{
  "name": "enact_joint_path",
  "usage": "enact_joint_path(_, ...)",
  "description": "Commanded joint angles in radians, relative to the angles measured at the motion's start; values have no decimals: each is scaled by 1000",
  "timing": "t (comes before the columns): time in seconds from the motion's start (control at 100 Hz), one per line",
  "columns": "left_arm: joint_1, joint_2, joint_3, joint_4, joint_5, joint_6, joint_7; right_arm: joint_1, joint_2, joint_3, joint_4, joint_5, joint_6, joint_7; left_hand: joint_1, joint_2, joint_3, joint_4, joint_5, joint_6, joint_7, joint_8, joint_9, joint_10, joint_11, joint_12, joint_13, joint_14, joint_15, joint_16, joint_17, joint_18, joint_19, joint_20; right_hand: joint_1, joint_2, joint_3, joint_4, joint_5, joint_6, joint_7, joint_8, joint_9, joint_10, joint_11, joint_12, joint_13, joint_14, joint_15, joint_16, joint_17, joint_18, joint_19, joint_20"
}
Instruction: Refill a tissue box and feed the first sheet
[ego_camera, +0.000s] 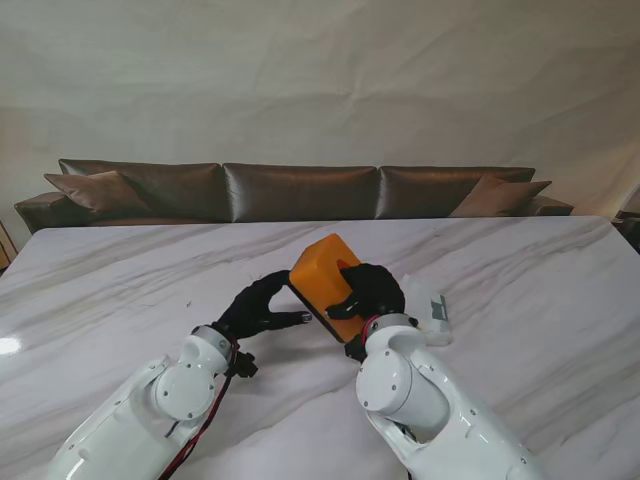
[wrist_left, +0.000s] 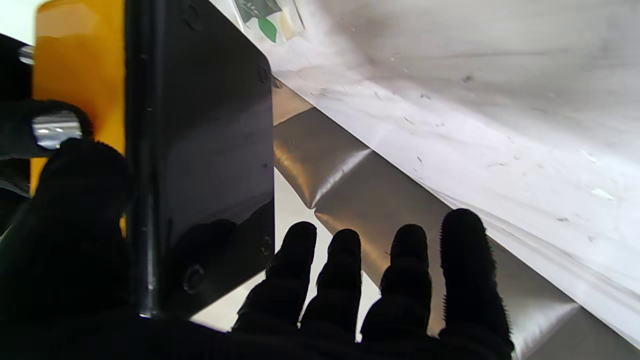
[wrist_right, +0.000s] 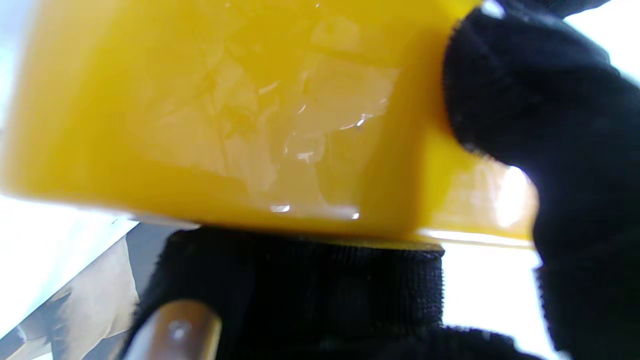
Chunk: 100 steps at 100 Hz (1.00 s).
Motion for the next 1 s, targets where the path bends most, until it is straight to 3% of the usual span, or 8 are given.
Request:
enact_joint_path(0.0, -12, -13, 13, 7, 5, -4, -21, 8, -12, 7, 27, 20, -14, 4, -53, -37, 34, -46, -28, 29, -40, -36, -67, 5, -41, -17, -41, -10, -15, -13, -22, -11, -509, 11, 158, 8, 179, 115, 79, 30, 48, -3, 148, 75, 227, 4, 63, 58, 491, 78, 43, -265, 243, 27)
enact_joint_path(0.3, -72, -36, 77, 65, -55, 26, -12, 17, -58, 20, 100, 146, -105, -111, -76, -28, 43, -54, -32, 61, -79, -58, -82, 33, -81, -40, -51, -1, -20, -18, -37, -2, -523, 9, 173, -2, 179, 102, 83, 47, 48, -16, 148, 89, 232, -7, 63, 72, 493, 81, 43, -247, 243, 37)
enact_joint_path(0.5, -111, -54, 108, 124, -84, 19, 11, -18, -67, 27, 89, 180, -160, -154, -79, -29, 43, -55, -58, 48, -102, -70, -85, 34, -96, -50, -52, 0, -20, -20, -39, -3, -526, 10, 178, -6, 179, 113, 84, 55, 51, -18, 148, 93, 239, -9, 63, 73, 497, 83, 43, -242, 243, 43)
enact_joint_path(0.74, -141, -75, 136, 185, -158, -33, 18, -46, -77, 26, 92, 265, -226, -172, -80, -66, 54, -58, -114, 27, -116, -76, -86, 23, -107, -57, -56, 4, -26, -25, -43, 0, -535, 8, 181, -5, 179, 111, 83, 57, 51, -18, 147, 97, 238, -11, 63, 74, 497, 83, 43, -240, 243, 44)
enact_joint_path(0.77, -144, -75, 140, 191, -164, -40, 12, -47, -78, 24, 96, 278, -236, -170, -113, -91, 130, -69, -116, 28, -111, -79, -85, 22, -106, -59, -57, 4, -29, -32, -44, 1, -544, 6, 181, -3, 179, 111, 83, 59, 51, -18, 148, 97, 238, -11, 62, 77, 497, 83, 43, -240, 243, 44)
enact_joint_path(0.99, -162, -79, 158, 232, -241, -98, -38, -45, -82, 3, 122, 347, -303, -152, -140, -177, 242, -89, -119, 22, -106, -78, -85, 7, -111, -62, -78, -7, -53, -59, -54, -3, -591, -20, 184, -3, 179, 110, 83, 62, 51, -18, 147, 102, 239, -12, 62, 81, 498, 83, 42, -229, 243, 45)
